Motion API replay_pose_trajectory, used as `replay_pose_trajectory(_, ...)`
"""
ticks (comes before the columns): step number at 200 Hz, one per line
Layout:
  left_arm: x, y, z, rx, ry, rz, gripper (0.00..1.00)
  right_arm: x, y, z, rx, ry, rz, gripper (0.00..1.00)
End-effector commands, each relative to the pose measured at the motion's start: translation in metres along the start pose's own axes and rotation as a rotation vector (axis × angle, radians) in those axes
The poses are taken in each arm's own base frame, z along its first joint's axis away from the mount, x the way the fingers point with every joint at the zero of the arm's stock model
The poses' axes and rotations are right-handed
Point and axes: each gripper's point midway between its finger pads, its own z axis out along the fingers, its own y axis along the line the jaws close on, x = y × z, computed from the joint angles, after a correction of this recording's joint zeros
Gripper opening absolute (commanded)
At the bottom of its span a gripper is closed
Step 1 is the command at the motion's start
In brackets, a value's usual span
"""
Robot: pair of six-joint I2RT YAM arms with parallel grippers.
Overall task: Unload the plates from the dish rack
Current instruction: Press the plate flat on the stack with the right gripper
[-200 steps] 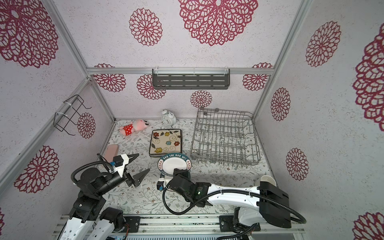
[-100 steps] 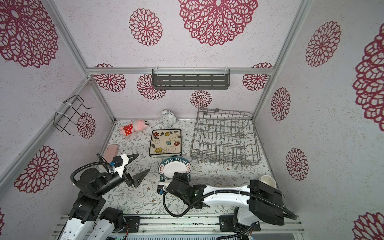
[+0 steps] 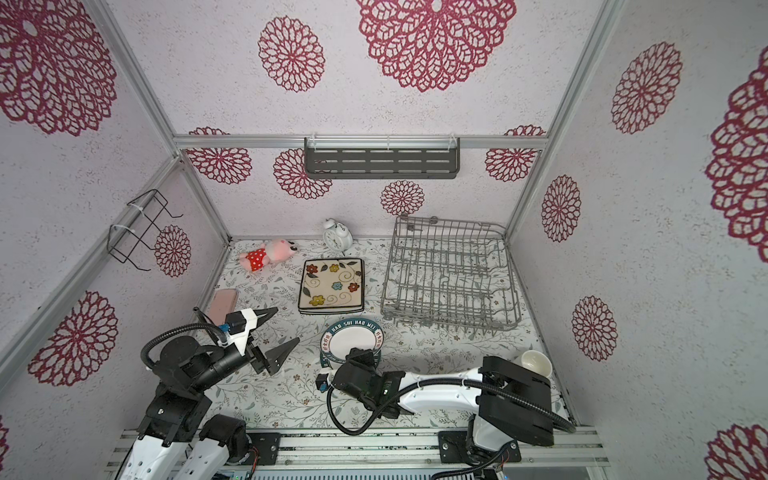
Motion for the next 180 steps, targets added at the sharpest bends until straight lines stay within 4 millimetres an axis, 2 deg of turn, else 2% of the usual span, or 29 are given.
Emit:
replay_pose_trajectory(1, 0.003, 0.001, 0.000, -0.005, -0.003, 0.006, 0.97, -0.006, -0.018, -0.002, 0.071, -0.002, 0.033, 0.00)
replay_pose_trajectory(120, 0.004, 0.002, 0.001, -0.005, 0.001, 0.003, 0.97, -0.004, -0.004, 0.004, 0.037, 0.015, 0.011, 0.00)
replay_pose_trajectory(138, 0.003, 0.002, 0.000, -0.005, -0.001, 0.005, 0.97, -0.005, -0.001, 0.005, 0.030, 0.010, 0.010, 0.04)
replay_pose_trajectory(180, 0.003, 0.002, 0.001, -0.005, -0.002, 0.004, 0.97, -0.008, 0.008, 0.007, 0.005, 0.008, -0.002, 0.06)
